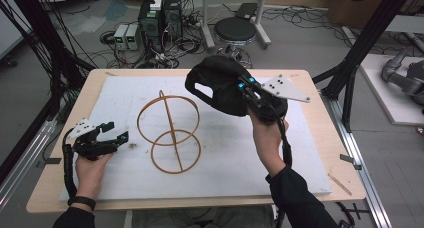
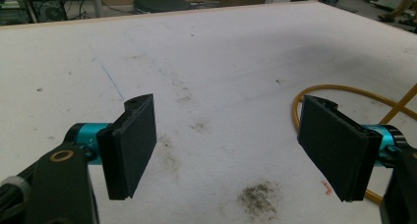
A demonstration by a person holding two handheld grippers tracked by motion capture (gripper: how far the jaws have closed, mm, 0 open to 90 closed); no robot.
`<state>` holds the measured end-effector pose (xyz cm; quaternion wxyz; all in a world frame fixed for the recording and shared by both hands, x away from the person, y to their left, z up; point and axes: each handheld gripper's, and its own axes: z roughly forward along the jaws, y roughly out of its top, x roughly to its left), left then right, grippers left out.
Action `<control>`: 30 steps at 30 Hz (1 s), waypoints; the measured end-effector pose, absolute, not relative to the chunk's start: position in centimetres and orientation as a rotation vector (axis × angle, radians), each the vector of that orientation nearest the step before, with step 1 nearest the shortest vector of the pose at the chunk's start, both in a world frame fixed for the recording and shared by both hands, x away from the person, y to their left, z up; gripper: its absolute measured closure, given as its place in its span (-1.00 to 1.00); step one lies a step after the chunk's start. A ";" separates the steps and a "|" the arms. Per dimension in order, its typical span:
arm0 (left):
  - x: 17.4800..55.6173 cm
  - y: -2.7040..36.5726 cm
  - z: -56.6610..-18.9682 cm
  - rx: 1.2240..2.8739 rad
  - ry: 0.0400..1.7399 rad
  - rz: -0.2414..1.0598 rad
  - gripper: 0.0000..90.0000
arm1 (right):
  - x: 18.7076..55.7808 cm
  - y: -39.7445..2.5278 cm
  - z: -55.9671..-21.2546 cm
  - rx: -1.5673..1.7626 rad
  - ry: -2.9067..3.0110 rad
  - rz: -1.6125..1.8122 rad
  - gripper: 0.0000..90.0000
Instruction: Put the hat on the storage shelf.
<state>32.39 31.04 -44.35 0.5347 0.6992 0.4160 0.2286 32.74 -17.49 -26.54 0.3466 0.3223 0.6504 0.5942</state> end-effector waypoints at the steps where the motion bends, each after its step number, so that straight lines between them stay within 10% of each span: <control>1: 32.4 31.0 -44.3 1.666 0.991 0.545 -0.49 | 32.7 -17.3 -26.2 0.831 1.690 1.551 0.94; 30: 32.2 31.4 -44.3 1.657 0.989 0.546 -0.49 | 27.9 -8.7 -24.3 0.488 1.820 1.627 0.94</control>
